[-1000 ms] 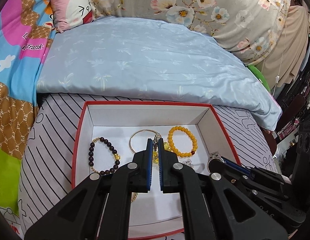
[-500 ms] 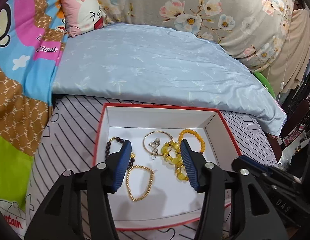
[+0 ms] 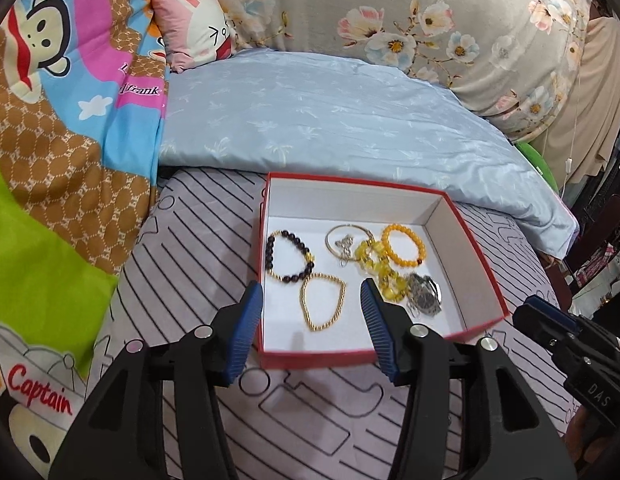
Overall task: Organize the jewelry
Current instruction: 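Open both tools inside the box to release the pendant and watch, then withdraw both tools from the box and move them to the gold earrings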
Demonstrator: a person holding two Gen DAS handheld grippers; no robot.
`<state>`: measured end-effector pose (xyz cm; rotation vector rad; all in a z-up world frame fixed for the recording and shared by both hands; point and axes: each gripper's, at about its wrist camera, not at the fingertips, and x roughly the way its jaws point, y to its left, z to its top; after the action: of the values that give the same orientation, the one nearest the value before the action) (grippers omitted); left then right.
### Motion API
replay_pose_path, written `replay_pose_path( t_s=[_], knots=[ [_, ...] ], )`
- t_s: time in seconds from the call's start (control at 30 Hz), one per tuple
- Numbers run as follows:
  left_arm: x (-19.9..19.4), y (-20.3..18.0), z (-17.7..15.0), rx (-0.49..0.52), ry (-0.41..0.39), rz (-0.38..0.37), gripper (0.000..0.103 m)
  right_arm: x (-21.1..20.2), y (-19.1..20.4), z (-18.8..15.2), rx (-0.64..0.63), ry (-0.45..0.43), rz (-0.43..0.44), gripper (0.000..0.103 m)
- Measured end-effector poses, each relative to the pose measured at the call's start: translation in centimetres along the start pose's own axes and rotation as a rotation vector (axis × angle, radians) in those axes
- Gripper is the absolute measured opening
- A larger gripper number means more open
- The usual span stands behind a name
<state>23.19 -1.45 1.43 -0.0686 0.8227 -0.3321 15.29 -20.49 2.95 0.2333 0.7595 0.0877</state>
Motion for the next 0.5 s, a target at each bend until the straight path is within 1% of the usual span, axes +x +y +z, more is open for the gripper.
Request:
replay_pose_path(
  t_s=[0.1,0.23,0.5],
  knots=[
    [-0.9,0.0,-1.2,0.006,0.001,0.008,0.049,-0.6,0.2,-1.1,0.001,0.009,-0.001,0.029],
    [-1.6,-0.1,-2.9,0.002,0.024,-0.003,0.049,-1.5,0.1,-2.5,0.016,0.021,-0.004,0.029],
    [-1.9,-0.4,-5.9,-0.011,0.073,-0.017,0.049,-2.5,-0.5,-5.8,0.040,0.061,-0.030,0.029]
  ],
)
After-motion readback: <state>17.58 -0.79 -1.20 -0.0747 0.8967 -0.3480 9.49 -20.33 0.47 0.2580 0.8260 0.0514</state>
